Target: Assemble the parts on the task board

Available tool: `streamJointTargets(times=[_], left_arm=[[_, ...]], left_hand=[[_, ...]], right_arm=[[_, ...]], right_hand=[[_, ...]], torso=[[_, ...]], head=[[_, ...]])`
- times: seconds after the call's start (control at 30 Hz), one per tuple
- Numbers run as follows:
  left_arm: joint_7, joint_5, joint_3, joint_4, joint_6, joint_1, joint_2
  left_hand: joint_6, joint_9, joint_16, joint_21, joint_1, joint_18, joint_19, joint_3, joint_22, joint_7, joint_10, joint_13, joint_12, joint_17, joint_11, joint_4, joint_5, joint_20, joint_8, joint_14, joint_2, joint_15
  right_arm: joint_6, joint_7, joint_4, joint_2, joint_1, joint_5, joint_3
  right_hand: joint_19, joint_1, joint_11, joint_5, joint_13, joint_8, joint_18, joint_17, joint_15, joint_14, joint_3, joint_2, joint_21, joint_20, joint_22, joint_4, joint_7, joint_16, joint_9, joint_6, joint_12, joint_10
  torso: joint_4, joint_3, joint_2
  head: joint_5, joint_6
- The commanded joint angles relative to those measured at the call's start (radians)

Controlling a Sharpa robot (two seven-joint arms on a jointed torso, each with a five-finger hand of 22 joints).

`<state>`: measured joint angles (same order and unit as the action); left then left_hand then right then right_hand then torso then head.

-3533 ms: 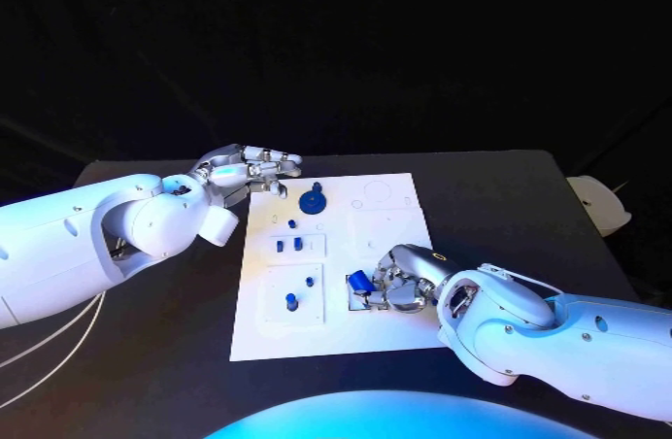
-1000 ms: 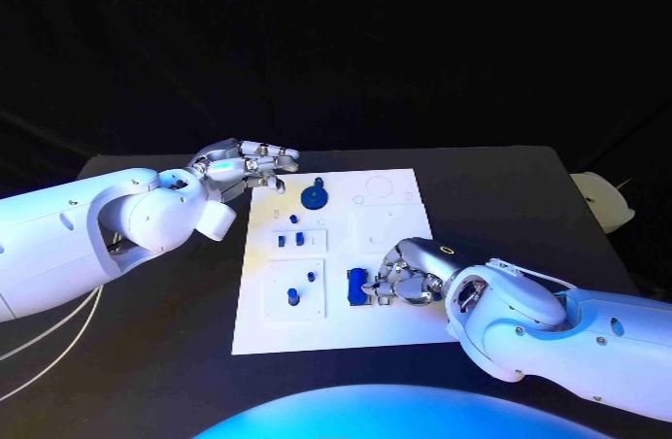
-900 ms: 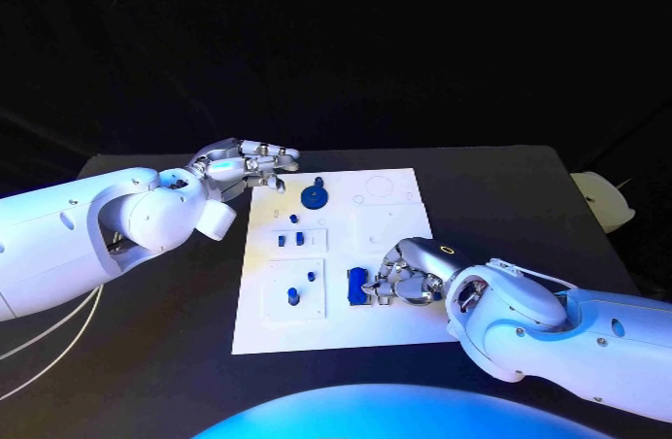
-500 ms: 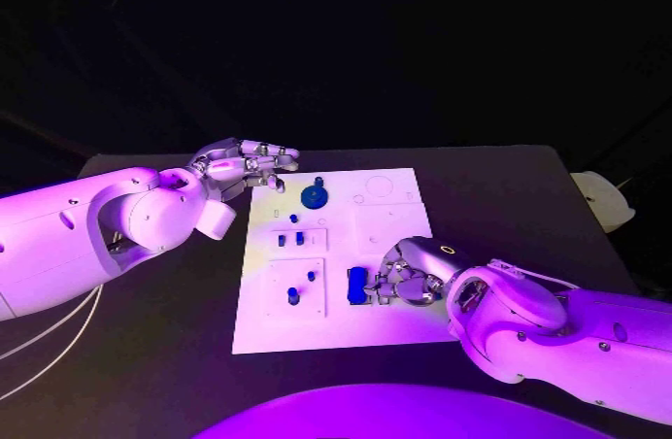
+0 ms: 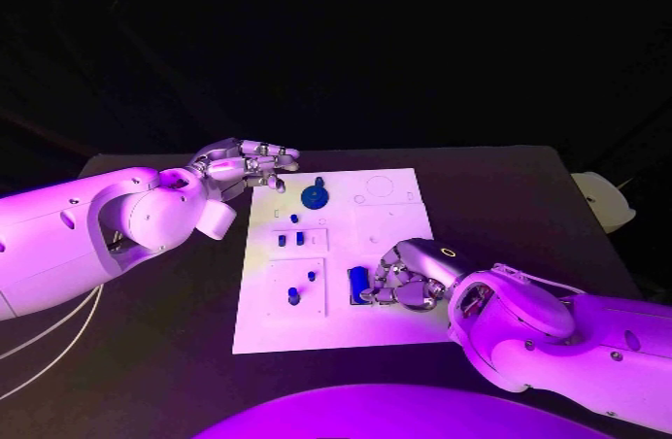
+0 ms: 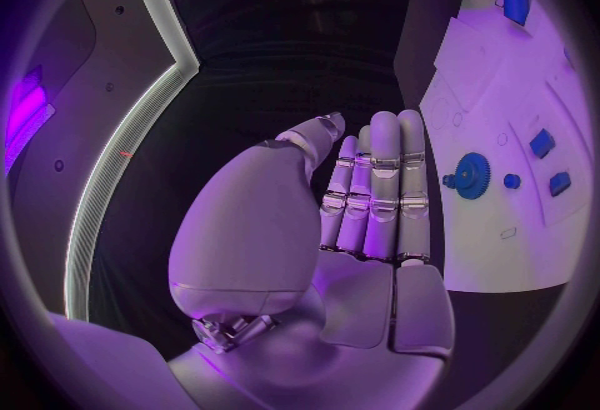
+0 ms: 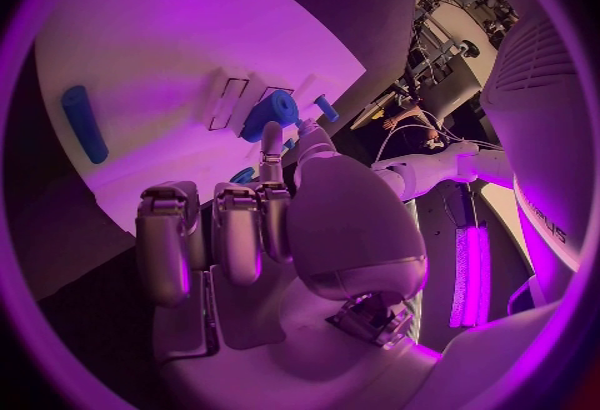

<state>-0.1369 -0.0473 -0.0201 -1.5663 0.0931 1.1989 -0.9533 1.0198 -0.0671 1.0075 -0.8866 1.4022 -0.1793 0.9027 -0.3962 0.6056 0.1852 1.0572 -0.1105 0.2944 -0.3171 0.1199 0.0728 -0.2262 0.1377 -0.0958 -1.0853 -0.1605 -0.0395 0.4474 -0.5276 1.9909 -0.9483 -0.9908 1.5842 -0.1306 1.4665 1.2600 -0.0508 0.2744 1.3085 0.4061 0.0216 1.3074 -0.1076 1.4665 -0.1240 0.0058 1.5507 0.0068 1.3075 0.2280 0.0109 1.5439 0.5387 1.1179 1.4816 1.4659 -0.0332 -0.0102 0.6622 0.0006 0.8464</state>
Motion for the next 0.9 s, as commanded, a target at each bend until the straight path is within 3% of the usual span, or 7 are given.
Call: streamJointTargets(times=[0.03,0.9], left_arm=[[-0.003,0.004,0.0,-0.001,-0.019,0.0,0.001],[0.001,0.004,0.0,-0.001,-0.021,0.0,0.003]], left_hand=[[-0.006,-0.001,0.003,0.006,0.0,-0.005,0.003,-0.002,-0.001,0.0,-0.008,0.0,0.006,-0.001,-0.003,0.002,0.003,0.001,0.001,0.001,0.004,-0.004],[-0.006,-0.001,0.003,0.007,0.001,-0.005,0.005,-0.003,-0.002,0.001,-0.009,0.0,0.008,-0.001,-0.002,0.001,0.003,0.001,0.0,0.001,0.005,-0.004]], right_arm=[[-0.01,0.014,-0.002,0.003,0.001,0.002,0.0],[-0.054,-0.007,-0.061,0.046,0.0,0.015,0.0]], right_hand=[[0.099,-0.009,-0.006,-0.001,0.208,0.006,-0.019,0.211,-0.004,0.094,0.001,0.001,0.006,-0.006,0.259,0.006,-0.001,0.003,0.002,0.004,0.005,0.072],[0.099,0.012,-0.009,-0.003,0.208,0.006,-0.019,0.212,-0.006,0.094,0.019,0.012,0.006,-0.007,0.259,0.001,-0.004,0.004,0.004,0.003,0.005,0.072]], torso=[[0.0011,0.0001,0.0],[0.0003,0.0003,0.001]], head=[[0.0,-0.001],[0.003,-0.001]])
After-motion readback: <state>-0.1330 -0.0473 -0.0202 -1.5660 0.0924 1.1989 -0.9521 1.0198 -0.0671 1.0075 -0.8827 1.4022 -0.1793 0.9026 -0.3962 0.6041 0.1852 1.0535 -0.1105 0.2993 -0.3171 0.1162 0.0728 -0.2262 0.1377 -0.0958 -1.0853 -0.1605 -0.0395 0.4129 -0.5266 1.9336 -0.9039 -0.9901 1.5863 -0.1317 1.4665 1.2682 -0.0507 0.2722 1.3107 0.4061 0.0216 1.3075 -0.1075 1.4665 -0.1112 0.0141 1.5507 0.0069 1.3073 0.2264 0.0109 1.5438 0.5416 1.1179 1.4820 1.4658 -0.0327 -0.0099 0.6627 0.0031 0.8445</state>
